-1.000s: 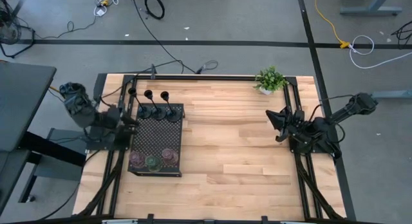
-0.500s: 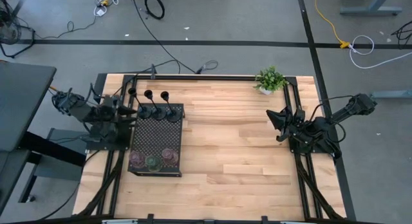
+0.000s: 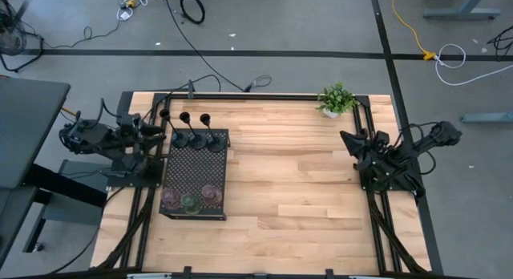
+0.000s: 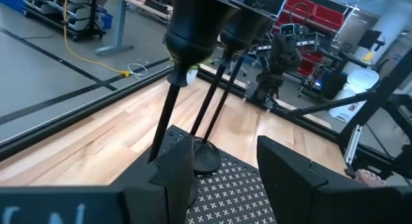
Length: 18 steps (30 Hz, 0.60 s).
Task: Pick & Place candle stick holders
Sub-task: Return to Home Position
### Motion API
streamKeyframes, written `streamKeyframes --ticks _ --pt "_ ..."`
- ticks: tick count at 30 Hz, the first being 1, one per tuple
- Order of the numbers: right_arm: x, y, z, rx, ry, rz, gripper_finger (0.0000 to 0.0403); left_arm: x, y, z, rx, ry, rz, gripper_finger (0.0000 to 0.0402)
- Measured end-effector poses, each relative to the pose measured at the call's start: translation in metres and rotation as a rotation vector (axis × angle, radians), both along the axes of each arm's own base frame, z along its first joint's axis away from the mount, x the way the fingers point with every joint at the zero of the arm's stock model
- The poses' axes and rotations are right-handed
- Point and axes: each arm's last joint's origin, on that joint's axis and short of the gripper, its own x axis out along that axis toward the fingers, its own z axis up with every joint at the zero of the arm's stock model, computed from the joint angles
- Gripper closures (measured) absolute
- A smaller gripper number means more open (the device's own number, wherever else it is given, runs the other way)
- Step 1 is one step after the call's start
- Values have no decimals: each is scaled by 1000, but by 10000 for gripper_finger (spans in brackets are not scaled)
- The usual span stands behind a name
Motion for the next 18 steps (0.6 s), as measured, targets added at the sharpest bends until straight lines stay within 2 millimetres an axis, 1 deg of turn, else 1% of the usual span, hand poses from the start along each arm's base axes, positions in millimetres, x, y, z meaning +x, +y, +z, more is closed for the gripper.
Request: streamKeyframes --ticks 12,18 --pt "-16 -9 8 68 -130 -2 389 -1 0 0 0 1 44 229" --pt "-19 -14 9 70 -144 -59 389 -1 0 0 0 1 44 229"
